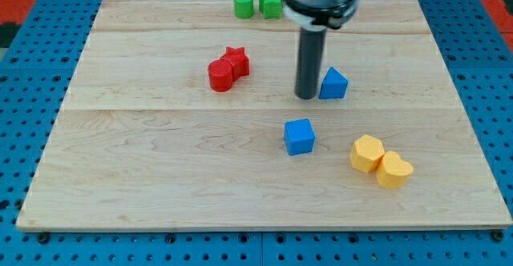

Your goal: Place the blue cube at the top left to the yellow hexazon

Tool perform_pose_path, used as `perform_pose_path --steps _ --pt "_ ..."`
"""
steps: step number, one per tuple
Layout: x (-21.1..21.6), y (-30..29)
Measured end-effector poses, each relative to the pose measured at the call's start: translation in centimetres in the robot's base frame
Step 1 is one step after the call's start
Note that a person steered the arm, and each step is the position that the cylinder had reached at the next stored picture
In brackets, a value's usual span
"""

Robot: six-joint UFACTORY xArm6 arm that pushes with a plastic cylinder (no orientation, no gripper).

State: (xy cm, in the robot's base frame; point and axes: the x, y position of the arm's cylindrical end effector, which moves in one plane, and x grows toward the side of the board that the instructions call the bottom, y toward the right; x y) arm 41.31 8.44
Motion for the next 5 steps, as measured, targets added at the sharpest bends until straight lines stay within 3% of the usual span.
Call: perform_pose_path --steps 1,2,3,5 --pt "-0.1 5.9" --pt "0.1 6.7" --pt "1.4 5.1" --pt "3.1 -6.0"
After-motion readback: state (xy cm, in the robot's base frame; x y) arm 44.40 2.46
